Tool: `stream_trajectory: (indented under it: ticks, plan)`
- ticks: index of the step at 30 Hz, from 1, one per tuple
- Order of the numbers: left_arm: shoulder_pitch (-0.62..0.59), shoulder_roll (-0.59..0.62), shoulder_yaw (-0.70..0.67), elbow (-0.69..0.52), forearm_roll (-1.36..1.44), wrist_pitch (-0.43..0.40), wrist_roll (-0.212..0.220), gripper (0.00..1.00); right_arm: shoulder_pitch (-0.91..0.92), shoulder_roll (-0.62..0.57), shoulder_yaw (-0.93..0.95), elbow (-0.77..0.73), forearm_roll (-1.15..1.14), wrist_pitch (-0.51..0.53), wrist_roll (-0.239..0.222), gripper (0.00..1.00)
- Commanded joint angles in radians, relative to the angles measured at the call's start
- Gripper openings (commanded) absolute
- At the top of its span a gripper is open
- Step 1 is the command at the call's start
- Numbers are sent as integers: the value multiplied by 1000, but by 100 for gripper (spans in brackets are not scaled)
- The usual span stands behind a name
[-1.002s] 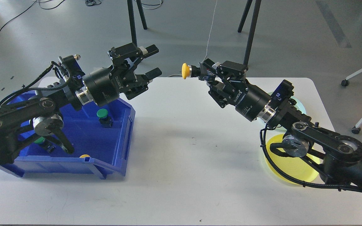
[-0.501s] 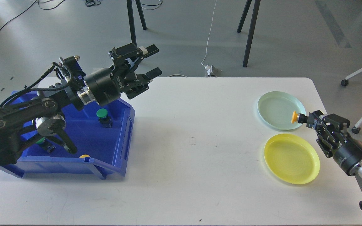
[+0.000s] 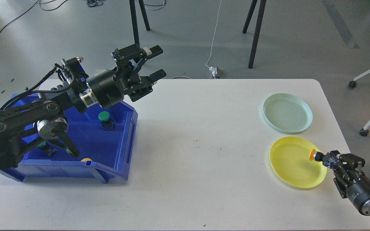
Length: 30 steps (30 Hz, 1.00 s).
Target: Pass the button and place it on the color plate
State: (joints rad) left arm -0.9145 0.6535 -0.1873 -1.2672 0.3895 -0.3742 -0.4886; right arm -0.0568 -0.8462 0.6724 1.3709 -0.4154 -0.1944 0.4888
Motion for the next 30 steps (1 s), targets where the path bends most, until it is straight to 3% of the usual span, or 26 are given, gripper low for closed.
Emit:
stream_trajectory:
  ticks: [1,14,20,23,27,30]
  plan:
    - [0,0,0,0,0,0,0,79,0,36,0,-1,1,1,0,56]
    - [0,9,-1,-4,2,3,0,79,14,50,58,33,46,27,0,68]
    - [-1,133,-57,-11,14,-17,0,81,64,42,295,68,116,257,0,82]
    - [-21,253,-61,-11,84,-115,0,83,119,55,395,63,145,387,0,97]
    - [-67,397,-64,-14,341,-115,0,84,192,73,420,63,196,499,0,97]
    - [-73,474,-70,-43,579,-115,0,84,204,102,426,66,231,529,0,98]
